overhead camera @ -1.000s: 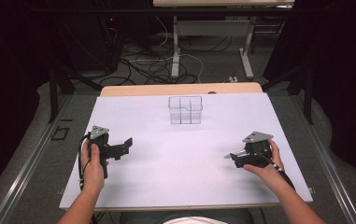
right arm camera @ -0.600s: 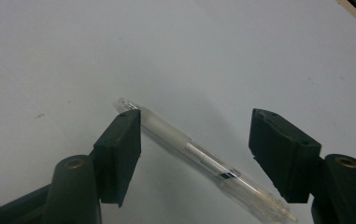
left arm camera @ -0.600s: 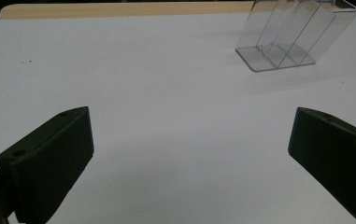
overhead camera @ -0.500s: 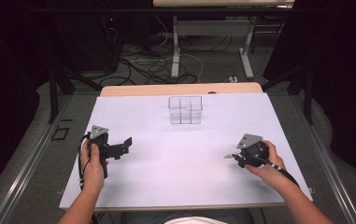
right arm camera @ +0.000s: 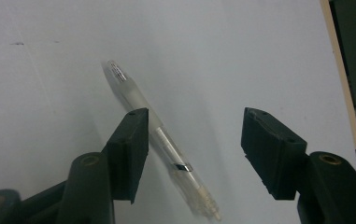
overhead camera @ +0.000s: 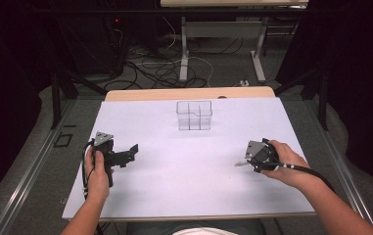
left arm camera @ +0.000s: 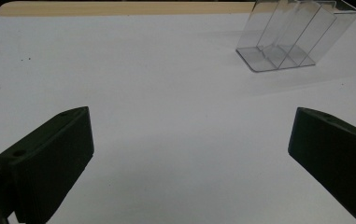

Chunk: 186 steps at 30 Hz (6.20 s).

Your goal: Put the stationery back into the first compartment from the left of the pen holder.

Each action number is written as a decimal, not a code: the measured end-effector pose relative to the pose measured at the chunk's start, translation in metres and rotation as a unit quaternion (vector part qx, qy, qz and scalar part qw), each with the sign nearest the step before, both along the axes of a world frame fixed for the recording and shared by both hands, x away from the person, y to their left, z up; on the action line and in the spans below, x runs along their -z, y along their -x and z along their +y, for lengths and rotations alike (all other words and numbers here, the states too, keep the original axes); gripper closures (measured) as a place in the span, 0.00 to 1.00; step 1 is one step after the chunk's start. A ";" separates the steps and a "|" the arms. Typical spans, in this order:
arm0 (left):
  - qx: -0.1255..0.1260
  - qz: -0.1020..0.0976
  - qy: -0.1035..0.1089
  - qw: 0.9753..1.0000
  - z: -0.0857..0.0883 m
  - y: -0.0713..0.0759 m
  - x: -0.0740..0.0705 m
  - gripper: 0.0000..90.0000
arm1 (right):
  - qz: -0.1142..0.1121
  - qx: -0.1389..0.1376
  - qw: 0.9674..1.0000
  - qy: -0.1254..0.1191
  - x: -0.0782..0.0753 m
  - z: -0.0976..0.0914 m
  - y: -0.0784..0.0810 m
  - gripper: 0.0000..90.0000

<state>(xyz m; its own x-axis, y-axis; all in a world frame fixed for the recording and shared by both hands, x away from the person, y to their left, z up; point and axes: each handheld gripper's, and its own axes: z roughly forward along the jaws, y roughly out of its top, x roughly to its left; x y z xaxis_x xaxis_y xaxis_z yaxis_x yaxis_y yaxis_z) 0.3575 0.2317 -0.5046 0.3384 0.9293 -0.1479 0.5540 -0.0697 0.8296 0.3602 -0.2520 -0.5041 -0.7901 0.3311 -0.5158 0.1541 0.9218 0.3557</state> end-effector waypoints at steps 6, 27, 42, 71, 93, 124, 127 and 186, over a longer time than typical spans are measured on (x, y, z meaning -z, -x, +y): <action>0.003 0.002 0.000 1.000 -0.001 0.000 0.000 0.00 | 0.015 -0.022 1.000 0.015 -0.001 0.003 -0.002 0.46; 0.009 0.004 0.005 1.000 -0.002 0.000 0.001 0.00 | 0.039 -0.138 0.982 0.122 0.001 -0.002 -0.010 0.56; 0.010 0.005 0.007 1.000 -0.003 0.000 0.002 0.00 | 0.073 -0.157 0.975 0.140 0.002 0.001 -0.014 0.66; 0.013 0.011 0.008 1.000 -0.002 -0.001 0.003 0.00 | 0.083 -0.199 0.958 0.189 0.028 0.024 -0.024 0.86; 0.013 0.014 0.009 1.000 -0.003 -0.001 0.004 0.00 | 0.059 -0.192 0.965 0.171 0.026 0.027 -0.022 0.89; 0.016 0.016 0.006 1.000 -0.003 -0.001 0.004 0.00 | -0.032 -0.080 0.992 -0.088 -0.035 0.054 -0.030 0.89; 0.016 0.014 0.006 1.000 -0.003 -0.002 0.004 0.00 | -0.031 -0.074 0.989 -0.126 -0.040 0.055 -0.033 0.89; 0.016 0.013 0.015 1.000 -0.002 -0.005 0.007 0.00 | -0.036 0.050 0.865 -0.498 -0.080 0.128 -0.115 0.89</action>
